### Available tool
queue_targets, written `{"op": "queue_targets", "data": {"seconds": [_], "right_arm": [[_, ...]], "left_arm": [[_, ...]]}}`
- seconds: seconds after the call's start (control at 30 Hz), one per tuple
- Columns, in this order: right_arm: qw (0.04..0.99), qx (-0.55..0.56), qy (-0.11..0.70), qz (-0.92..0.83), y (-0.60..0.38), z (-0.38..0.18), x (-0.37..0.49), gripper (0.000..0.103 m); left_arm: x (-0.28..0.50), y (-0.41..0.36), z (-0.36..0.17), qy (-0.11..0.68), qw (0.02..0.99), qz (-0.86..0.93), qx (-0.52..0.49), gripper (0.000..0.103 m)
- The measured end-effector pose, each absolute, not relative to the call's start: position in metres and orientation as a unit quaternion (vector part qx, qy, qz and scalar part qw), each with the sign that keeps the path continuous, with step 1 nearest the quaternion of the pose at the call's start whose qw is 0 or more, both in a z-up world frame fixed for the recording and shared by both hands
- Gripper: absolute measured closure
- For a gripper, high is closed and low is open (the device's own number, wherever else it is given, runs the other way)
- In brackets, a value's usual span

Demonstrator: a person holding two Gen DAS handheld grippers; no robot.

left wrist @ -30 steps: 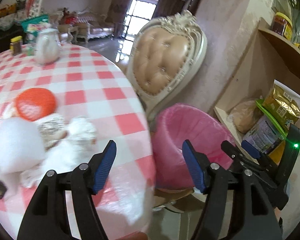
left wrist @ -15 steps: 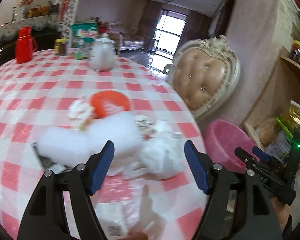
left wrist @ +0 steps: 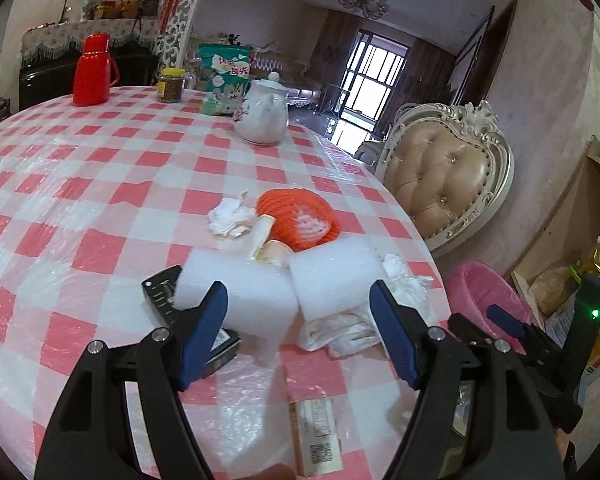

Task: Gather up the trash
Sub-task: 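Move both tools back over the table toward the remaining trash, then grasp the white plastic bag with the right tool while the left tool grasps a white foam block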

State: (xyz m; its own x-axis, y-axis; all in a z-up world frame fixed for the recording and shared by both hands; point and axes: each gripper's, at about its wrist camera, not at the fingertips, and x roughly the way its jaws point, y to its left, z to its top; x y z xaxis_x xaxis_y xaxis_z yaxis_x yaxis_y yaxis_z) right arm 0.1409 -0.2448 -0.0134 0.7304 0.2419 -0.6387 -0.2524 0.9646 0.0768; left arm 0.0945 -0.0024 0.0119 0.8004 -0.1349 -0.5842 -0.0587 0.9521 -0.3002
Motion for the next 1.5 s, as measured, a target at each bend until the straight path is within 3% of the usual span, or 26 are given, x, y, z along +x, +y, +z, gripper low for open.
{"op": "queue_targets", "data": {"seconds": [0.57, 0.7, 0.8, 1.03, 1.5], "right_arm": [[0.906, -0.023, 0.379, 0.188, -0.194, -0.035, 0.165, 0.018], [0.902, -0.024, 0.388, 0.189, -0.19, -0.041, 0.169, 0.019], [0.897, -0.026, 0.397, 0.191, -0.19, -0.044, 0.173, 0.036], [0.895, -0.031, 0.4, 0.196, -0.191, -0.048, 0.171, 0.054], [0.901, -0.016, 0.388, 0.195, -0.216, -0.036, 0.16, 0.059]], "left_arm": [[0.097, 0.015, 0.006, 0.316, 0.933, -0.019, -0.171, 0.032], [0.101, 0.01, 0.004, 0.321, 0.93, -0.037, -0.174, 0.027], [0.108, 0.005, 0.0, 0.328, 0.927, -0.05, -0.178, 0.027], [0.12, -0.005, -0.005, 0.337, 0.921, -0.064, -0.183, 0.026], [0.143, -0.027, -0.001, 0.342, 0.921, -0.079, -0.167, 0.026]]}}
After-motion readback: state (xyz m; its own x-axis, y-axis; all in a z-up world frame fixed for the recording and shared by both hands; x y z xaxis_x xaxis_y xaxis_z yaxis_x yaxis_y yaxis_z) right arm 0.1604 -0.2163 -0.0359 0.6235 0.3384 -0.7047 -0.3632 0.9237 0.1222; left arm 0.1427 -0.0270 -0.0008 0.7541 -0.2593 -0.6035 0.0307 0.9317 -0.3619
